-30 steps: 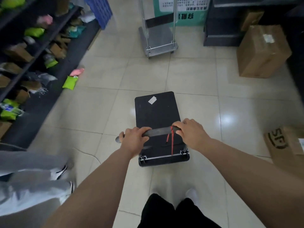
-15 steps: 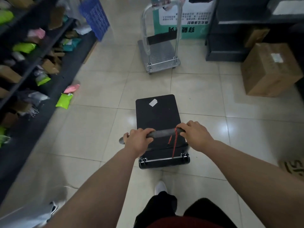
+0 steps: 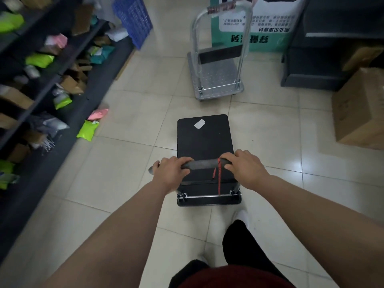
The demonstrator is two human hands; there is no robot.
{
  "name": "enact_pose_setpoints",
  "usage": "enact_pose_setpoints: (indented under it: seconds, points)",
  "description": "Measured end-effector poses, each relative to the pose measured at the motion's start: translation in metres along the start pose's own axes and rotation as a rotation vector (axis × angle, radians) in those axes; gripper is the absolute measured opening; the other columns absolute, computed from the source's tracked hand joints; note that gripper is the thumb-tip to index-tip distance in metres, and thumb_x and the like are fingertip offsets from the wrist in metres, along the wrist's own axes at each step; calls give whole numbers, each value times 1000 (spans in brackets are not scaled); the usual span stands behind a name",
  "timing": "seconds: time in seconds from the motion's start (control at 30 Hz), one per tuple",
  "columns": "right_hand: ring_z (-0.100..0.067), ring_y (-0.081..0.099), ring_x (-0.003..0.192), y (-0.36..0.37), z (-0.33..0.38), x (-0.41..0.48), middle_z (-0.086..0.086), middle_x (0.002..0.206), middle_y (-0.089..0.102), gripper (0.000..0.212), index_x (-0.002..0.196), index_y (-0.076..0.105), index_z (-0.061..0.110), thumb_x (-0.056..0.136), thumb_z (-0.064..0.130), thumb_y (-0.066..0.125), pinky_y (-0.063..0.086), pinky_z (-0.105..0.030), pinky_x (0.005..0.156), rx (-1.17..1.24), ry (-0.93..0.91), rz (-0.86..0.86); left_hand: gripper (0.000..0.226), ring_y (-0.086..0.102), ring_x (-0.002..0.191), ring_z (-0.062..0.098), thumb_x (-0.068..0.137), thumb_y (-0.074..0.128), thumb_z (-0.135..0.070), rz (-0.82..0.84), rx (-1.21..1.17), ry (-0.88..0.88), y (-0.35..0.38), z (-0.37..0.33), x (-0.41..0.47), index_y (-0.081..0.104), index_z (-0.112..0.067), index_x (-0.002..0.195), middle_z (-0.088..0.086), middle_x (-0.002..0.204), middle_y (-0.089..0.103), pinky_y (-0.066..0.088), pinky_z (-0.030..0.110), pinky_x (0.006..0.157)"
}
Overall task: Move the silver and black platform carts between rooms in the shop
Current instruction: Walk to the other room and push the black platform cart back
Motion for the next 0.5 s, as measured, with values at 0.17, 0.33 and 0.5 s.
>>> enact_pose_setpoints:
  seconds: [0.17, 0.33, 0.5]
  points:
    - [-29, 50, 99, -31, -45, 50, -8, 110, 55, 29, 128, 44, 31, 99, 32, 41, 42, -38, 86, 8, -40, 36, 35, 50, 113, 25, 92, 44, -34, -19, -34, -51, -11, -37, 51, 51, -50, 123, -3, 108, 59, 27, 50, 108]
    - [-31, 50, 101, -54, -81, 80, -11, 110, 56, 30, 128, 48, 27, 98, 28, 44, 40, -39, 90, 13, -27, 21, 34, 50, 112, 26, 92, 44, -37, -38, -42, -61, -11, -67, 87, 49, -53, 122, -4, 109, 60, 29, 51, 104]
    - [-30, 50, 103, -66, -93, 99, -10, 113, 56, 31, 129, 47, 28, 98, 27, 43, 39, -39, 93, 31, -14, 42, 35, 49, 114, 24, 93, 44, -39, -13, -50, -64, -18, -76, 110, 47, -53, 125, -3, 113, 60, 31, 49, 102]
Point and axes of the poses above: each hand's wrist, its own x-axis towards the middle knuckle, its own y-axis out of the palm, z = x × y, the point moved 2 cm from there along x, towards the middle knuckle
